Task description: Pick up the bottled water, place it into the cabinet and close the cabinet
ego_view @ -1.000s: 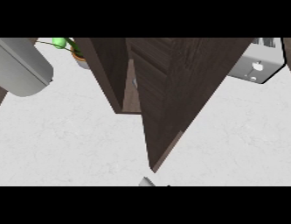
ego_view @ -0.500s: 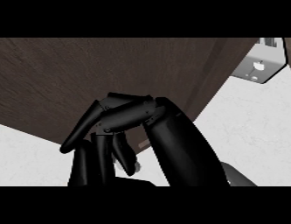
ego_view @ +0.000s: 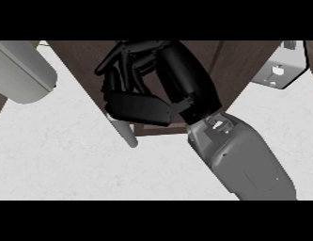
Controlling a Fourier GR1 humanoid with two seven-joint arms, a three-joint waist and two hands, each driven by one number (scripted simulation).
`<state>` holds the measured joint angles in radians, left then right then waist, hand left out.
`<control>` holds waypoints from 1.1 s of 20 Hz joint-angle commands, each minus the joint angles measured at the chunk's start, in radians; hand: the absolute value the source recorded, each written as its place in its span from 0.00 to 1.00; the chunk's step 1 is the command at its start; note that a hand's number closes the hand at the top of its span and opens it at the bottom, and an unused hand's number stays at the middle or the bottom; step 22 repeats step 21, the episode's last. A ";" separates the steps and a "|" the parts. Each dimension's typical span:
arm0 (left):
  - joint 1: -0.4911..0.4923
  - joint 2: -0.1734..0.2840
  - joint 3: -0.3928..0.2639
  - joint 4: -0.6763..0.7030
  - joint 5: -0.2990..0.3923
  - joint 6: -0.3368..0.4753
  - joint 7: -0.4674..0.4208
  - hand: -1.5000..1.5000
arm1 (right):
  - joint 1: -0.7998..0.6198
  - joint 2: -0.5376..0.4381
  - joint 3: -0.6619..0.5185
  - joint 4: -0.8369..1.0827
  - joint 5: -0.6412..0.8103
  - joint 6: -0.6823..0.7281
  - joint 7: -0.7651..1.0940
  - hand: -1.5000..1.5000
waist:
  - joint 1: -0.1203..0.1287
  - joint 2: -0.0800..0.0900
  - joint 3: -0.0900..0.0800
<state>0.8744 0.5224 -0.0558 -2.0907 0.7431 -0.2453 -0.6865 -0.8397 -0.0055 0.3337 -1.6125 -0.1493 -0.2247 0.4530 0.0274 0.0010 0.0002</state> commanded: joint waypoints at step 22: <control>-0.059 0.029 0.075 -0.029 0.078 -0.054 0.107 1.00 | -0.176 -0.024 -0.151 0.596 -0.023 0.074 -0.299 1.00 | 0.024 0.017 -0.001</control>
